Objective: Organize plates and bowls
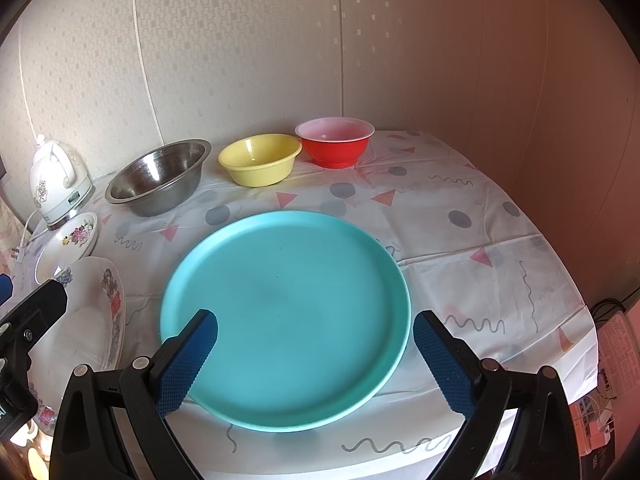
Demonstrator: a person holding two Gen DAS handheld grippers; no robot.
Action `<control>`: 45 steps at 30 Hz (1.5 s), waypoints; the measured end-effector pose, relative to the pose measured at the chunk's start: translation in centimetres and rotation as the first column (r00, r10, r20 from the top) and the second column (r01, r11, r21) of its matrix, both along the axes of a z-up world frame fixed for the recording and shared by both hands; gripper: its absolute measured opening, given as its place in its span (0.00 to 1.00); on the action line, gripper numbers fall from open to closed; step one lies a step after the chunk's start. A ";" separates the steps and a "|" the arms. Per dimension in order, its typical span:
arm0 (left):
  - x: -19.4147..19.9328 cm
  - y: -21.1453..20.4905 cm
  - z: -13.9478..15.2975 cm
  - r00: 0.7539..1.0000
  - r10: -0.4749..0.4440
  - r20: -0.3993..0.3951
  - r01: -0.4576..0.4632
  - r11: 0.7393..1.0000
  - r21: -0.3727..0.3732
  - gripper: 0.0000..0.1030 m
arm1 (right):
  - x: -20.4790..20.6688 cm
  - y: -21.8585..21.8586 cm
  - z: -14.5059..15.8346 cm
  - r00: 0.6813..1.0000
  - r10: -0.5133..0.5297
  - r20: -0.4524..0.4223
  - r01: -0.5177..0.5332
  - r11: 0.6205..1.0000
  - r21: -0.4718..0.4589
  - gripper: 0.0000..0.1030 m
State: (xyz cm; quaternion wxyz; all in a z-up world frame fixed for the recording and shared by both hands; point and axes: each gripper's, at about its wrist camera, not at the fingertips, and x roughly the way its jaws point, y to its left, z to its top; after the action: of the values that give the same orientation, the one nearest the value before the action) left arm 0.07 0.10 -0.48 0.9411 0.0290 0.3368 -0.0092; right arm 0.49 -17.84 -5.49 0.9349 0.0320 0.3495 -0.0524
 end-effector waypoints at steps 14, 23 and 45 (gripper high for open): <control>0.1 -0.2 -0.1 1.000 0.001 -0.007 -0.001 1.000 -0.003 0.87 | 0.2 -0.1 0.0 1.000 0.005 -0.008 -0.005 1.000 0.001 0.97; 0.2 -0.3 -0.1 1.000 0.002 -0.010 -0.002 1.000 -0.003 0.87 | 0.2 -0.1 0.0 1.000 0.006 -0.011 -0.006 1.000 0.001 0.97; 0.1 -0.7 -0.3 1.000 0.001 -0.012 -0.001 1.000 -0.005 0.87 | 0.1 0.0 0.0 1.000 0.004 -0.007 -0.004 1.000 0.001 0.97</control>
State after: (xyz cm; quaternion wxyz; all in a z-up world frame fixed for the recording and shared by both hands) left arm 0.21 -0.56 -0.74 0.9391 0.0263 0.3426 -0.0097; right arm 0.60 -17.83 -5.54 0.9338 0.0316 0.3529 -0.0502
